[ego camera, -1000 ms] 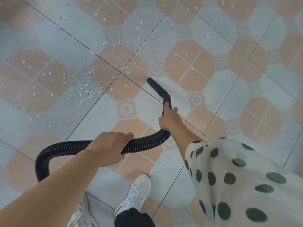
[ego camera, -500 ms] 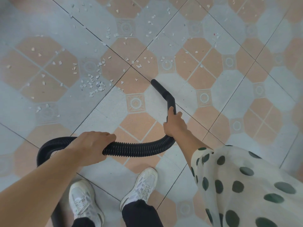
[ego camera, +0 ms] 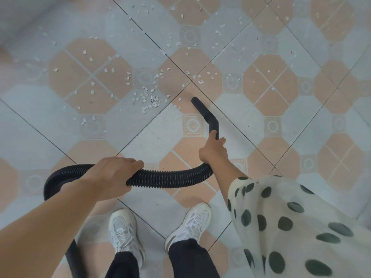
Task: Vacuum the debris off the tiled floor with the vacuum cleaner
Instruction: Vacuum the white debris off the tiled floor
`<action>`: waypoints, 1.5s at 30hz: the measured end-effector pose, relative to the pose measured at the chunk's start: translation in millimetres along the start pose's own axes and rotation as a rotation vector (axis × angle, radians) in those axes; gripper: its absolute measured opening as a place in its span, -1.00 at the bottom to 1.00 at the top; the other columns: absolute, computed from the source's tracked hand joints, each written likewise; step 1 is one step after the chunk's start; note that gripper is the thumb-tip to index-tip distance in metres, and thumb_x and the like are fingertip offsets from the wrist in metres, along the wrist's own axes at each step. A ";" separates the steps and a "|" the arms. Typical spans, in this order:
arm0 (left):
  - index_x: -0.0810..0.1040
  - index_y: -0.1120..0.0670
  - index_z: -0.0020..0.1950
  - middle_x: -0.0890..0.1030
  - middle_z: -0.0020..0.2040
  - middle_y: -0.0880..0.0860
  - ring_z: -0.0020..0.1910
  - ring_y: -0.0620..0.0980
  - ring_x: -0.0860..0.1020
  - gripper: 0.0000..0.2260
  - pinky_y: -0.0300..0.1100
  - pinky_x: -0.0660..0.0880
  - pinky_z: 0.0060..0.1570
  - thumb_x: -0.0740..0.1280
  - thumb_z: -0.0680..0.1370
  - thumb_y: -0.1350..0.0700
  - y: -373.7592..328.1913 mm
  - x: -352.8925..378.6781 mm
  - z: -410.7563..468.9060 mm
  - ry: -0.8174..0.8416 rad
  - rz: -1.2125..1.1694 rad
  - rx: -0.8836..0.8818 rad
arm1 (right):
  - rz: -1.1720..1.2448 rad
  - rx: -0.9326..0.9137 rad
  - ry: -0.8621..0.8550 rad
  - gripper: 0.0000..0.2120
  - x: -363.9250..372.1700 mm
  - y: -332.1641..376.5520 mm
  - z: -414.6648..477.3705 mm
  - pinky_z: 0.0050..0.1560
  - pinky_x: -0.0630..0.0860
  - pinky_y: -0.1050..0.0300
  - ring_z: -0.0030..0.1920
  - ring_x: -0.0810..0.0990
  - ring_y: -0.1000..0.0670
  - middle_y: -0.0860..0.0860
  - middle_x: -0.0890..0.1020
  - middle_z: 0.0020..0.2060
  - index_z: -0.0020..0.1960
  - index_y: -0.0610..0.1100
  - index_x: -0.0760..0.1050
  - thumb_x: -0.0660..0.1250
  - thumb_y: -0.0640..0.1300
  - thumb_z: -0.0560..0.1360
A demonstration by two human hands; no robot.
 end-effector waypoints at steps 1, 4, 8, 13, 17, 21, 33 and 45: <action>0.32 -0.06 -0.06 0.49 -0.16 -0.08 -0.17 -0.01 0.50 -0.87 -0.16 0.34 -0.27 0.22 0.43 0.10 6.1 0.7 -5.4 -0.008 0.002 -0.002 | -0.013 -0.013 0.000 -0.17 3.3 5.5 -5.5 -0.07 0.54 -0.02 0.06 0.51 -0.21 -0.16 0.22 0.30 0.60 -0.03 -0.21 0.23 -0.28 0.52; 0.30 -0.08 -0.10 0.49 -0.19 -0.08 -0.20 -0.03 0.50 -0.88 -0.20 0.31 -0.32 0.21 0.45 0.09 19.5 4.1 -19.6 0.011 0.012 0.011 | -0.081 -0.082 0.029 -0.17 15.2 17.5 -22.3 -0.12 0.51 0.01 0.07 0.53 -0.22 -0.18 0.19 0.36 0.60 -0.03 -0.22 0.23 -0.27 0.53; 0.31 -0.09 -0.10 0.48 -0.20 -0.09 -0.20 -0.05 0.50 -0.90 -0.22 0.24 -0.36 0.20 0.45 0.08 35.7 13.2 -41.5 0.048 -0.002 0.009 | -0.165 -0.150 0.058 -0.17 34.8 35.1 -39.6 -0.11 0.48 0.03 0.14 0.51 -0.23 -0.20 0.14 0.42 0.60 -0.04 -0.25 0.24 -0.25 0.55; 0.28 -0.09 -0.10 0.47 -0.19 -0.10 -0.20 -0.06 0.49 -0.88 -0.23 0.22 -0.38 0.20 0.44 0.09 57.3 19.7 -59.4 0.022 0.002 -0.040 | -0.182 -0.158 0.026 -0.18 46.1 60.2 -43.2 -0.10 0.50 0.02 0.08 0.53 -0.22 -0.22 0.17 0.38 0.59 -0.08 -0.24 0.25 -0.23 0.56; 0.26 -0.10 -0.10 0.46 -0.19 -0.11 -0.21 -0.06 0.46 -0.86 -0.23 0.20 -0.38 0.20 0.44 0.10 67.1 23.3 -65.2 -0.030 -0.028 -0.025 | -0.176 -0.140 0.012 -0.20 52.6 64.9 -49.5 -0.14 0.47 0.03 0.05 0.54 -0.21 -0.21 0.18 0.37 0.60 -0.06 -0.23 0.24 -0.22 0.57; 0.30 -0.09 -0.06 0.46 -0.17 -0.10 -0.17 -0.04 0.48 -0.86 -0.18 0.28 -0.30 0.21 0.45 0.10 71.8 29.4 -72.1 -0.063 -0.076 -0.005 | -0.192 -0.144 0.010 -0.21 53.7 69.9 -55.1 -0.11 0.47 0.03 0.07 0.54 -0.21 -0.21 0.19 0.37 0.60 -0.07 -0.22 0.23 -0.21 0.58; 0.35 -0.09 -0.04 0.50 -0.14 -0.11 -0.13 -0.07 0.50 -0.87 -0.19 0.38 -0.21 0.21 0.43 0.07 95.7 43.6 -106.9 -0.048 -0.125 -0.010 | -0.260 -0.213 0.042 -0.26 79.5 93.7 -81.8 -0.18 0.44 0.05 -0.01 0.55 -0.19 -0.21 0.18 0.39 0.60 -0.04 -0.21 0.18 -0.18 0.60; 0.24 -0.09 -0.09 0.45 -0.20 -0.11 -0.20 0.00 0.50 -0.81 -0.16 0.34 -0.28 0.24 0.43 0.11 104.1 38.9 -100.5 -0.134 -0.152 -0.057 | -0.166 -0.185 -0.034 -0.24 58.2 121.9 -60.8 -0.17 0.48 0.03 -0.02 0.54 -0.19 -0.19 0.18 0.39 0.60 -0.01 -0.16 0.20 -0.24 0.57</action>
Point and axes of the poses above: each hand's wrist, its own z-axis towards the middle knuckle, its own x-axis out of the palm, y = z × x, the point moved 1 cm from there along z, towards the middle knuckle
